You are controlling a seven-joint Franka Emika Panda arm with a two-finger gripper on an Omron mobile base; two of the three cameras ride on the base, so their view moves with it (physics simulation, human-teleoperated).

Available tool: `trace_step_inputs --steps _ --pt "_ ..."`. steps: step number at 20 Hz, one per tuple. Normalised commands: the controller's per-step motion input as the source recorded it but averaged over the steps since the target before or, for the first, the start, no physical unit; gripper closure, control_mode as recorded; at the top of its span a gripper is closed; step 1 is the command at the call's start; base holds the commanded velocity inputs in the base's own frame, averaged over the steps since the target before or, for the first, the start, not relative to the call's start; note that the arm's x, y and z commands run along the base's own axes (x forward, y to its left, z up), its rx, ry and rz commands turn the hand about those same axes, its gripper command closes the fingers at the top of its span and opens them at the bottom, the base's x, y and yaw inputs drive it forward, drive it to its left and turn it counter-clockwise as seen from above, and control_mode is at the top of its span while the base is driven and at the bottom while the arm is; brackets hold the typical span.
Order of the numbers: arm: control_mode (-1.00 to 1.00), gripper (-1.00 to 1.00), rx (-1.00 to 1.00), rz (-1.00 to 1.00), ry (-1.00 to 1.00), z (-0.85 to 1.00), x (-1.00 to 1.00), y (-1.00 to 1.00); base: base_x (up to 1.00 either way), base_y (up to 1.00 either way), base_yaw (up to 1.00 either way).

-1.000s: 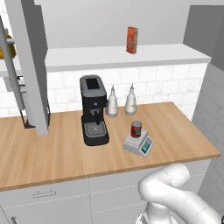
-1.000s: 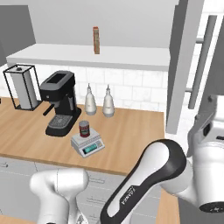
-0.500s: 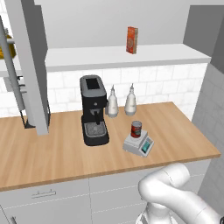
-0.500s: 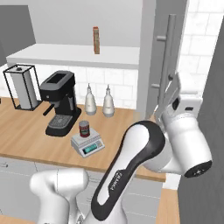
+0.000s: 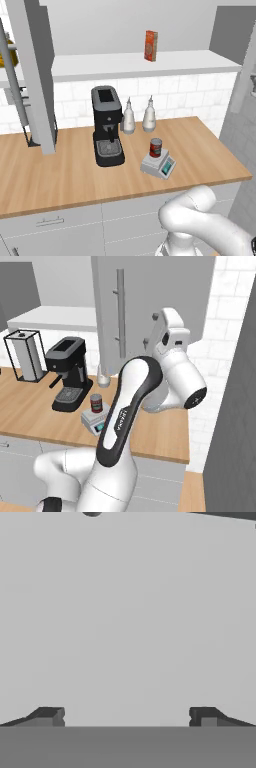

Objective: Pick the canned food and place it on the digital scale for weighing, and close the cabinet.

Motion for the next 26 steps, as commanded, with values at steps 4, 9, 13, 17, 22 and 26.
trace_step_inputs --steps 4,9,13,17,22,26 --pt "-1.0 -1.0 0.03 0.14 0.0 0.12 0.81 1.0 0.0 0.0 0.0" --pt "-1.0 -1.0 0.01 0.02 0.07 -0.22 0.95 0.81 0.0 0.0 0.0" --pt "-1.0 -1.0 -0.02 -0.07 0.12 -0.07 0.88 0.55 0.0 0.0 0.0" --pt "-1.0 -1.0 -0.01 -0.05 0.03 -0.04 0.69 0.29 0.0 0.0 0.0" --pt "-1.0 -1.0 -0.01 -0.03 -0.01 -0.31 0.78 0.25 0.0 0.0 0.0" --pt "-1.0 -1.0 -0.02 -0.03 -0.04 -0.31 0.79 0.2 0.0 0.0 0.0"
